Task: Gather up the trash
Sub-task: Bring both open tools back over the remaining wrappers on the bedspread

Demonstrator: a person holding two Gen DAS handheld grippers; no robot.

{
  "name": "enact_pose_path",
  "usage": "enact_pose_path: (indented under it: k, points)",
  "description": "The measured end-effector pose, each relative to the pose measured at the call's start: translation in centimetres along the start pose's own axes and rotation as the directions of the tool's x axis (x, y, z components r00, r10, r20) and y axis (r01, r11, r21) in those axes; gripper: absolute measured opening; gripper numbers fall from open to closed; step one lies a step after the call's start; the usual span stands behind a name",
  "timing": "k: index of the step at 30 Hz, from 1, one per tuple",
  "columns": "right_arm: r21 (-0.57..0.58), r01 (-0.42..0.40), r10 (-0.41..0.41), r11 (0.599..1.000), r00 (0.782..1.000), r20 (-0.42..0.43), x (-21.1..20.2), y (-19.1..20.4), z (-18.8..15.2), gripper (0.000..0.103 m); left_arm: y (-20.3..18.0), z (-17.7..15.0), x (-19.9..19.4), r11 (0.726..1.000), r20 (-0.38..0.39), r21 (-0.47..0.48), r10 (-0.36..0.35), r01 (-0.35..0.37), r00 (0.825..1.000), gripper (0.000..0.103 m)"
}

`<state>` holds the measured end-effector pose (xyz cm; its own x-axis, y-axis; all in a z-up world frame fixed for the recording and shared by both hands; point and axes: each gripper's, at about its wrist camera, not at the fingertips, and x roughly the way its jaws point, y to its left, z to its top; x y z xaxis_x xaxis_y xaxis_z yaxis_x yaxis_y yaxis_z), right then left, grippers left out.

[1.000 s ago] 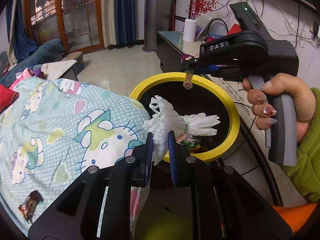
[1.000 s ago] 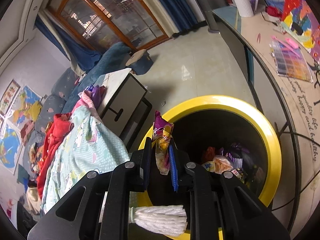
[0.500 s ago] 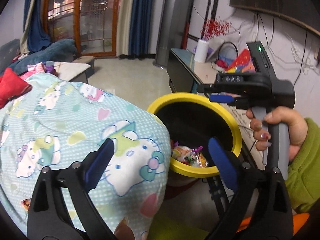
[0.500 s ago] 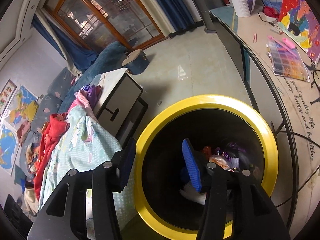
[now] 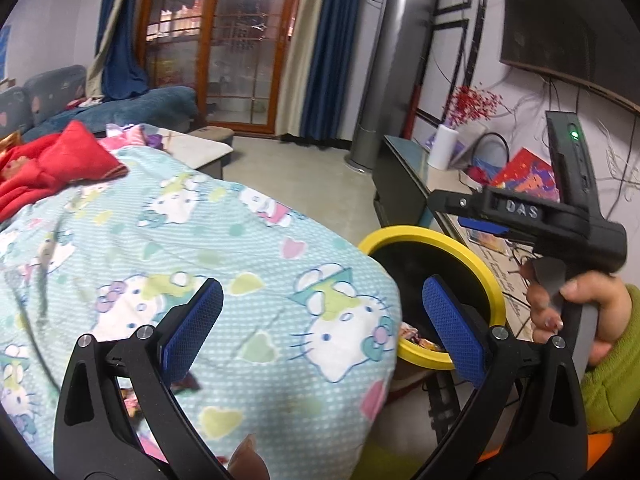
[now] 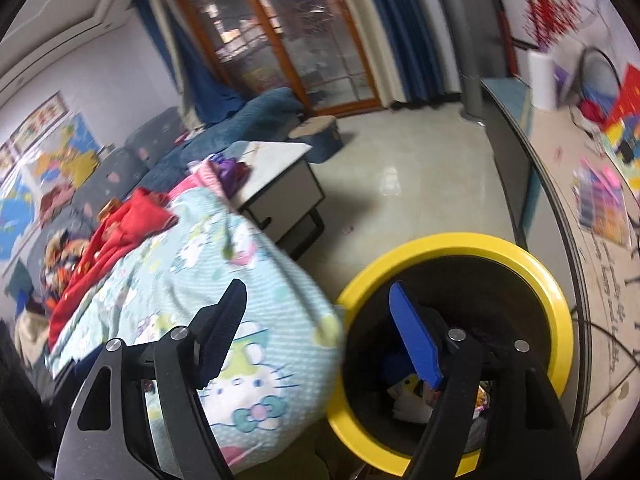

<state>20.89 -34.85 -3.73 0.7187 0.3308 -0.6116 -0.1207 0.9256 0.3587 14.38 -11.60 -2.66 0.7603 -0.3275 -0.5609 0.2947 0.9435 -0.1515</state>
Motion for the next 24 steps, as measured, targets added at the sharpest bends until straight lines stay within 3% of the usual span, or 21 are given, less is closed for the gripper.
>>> enact_pose_path:
  k: [10, 24]
  points:
    - [-0.146, -0.074, 0.072, 0.986, 0.997, -0.018, 0.3, 5.8, -1.0, 0.073, 3.8, 0.3, -3.5, 0.996, 0.068, -0.064, 0.066, -0.061, 0.996, 0.092]
    - [-0.268, -0.181, 0.146, 0.946, 0.979, -0.145, 2.5, 12.3, -3.7, 0.073, 11.1, -0.9, -8.2, 0.969, 0.092, -0.21, 0.153, -0.131, 0.984, 0.092]
